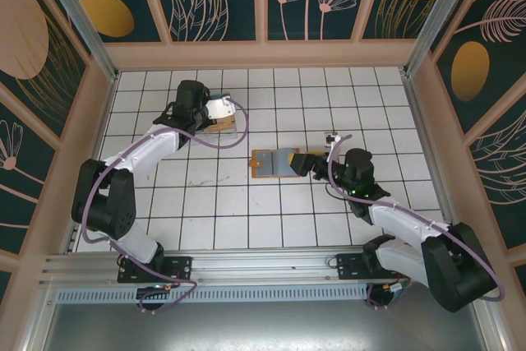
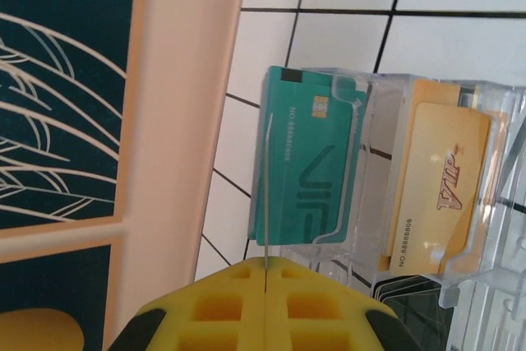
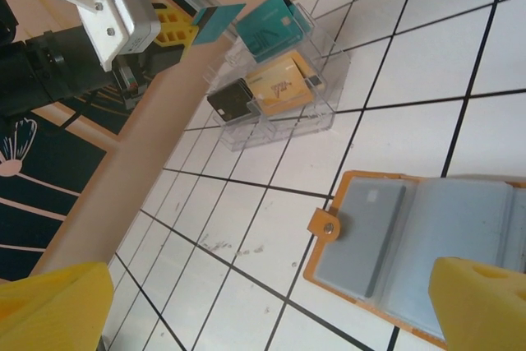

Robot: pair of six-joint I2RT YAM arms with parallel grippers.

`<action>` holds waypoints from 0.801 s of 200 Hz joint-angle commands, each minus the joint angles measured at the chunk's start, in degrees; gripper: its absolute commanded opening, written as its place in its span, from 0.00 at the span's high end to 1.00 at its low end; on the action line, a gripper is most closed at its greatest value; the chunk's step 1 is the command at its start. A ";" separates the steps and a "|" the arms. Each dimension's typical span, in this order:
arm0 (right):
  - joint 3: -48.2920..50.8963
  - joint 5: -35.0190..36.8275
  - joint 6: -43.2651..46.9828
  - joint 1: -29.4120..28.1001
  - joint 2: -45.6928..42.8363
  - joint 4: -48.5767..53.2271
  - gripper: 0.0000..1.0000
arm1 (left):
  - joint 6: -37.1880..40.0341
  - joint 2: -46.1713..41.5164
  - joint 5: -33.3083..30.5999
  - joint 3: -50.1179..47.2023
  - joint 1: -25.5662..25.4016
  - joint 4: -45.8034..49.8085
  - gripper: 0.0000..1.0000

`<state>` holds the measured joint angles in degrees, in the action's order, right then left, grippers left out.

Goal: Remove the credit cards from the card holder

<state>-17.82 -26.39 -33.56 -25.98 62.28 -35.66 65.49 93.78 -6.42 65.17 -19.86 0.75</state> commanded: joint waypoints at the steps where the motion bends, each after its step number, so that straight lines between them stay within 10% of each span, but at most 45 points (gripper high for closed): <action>1: -0.81 0.62 -0.45 -0.31 1.08 -1.11 0.01 | 4.03 1.68 1.18 1.98 0.43 -1.37 1.00; 160: -1.76 0.44 -0.89 -0.30 5.13 -1.43 0.01 | 1.20 8.08 0.95 4.33 0.31 -2.57 1.00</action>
<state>-17.96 -26.37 -33.61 -25.98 66.85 -35.68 67.46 101.01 -6.44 67.94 -19.86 -1.15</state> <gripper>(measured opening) 0.988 0.055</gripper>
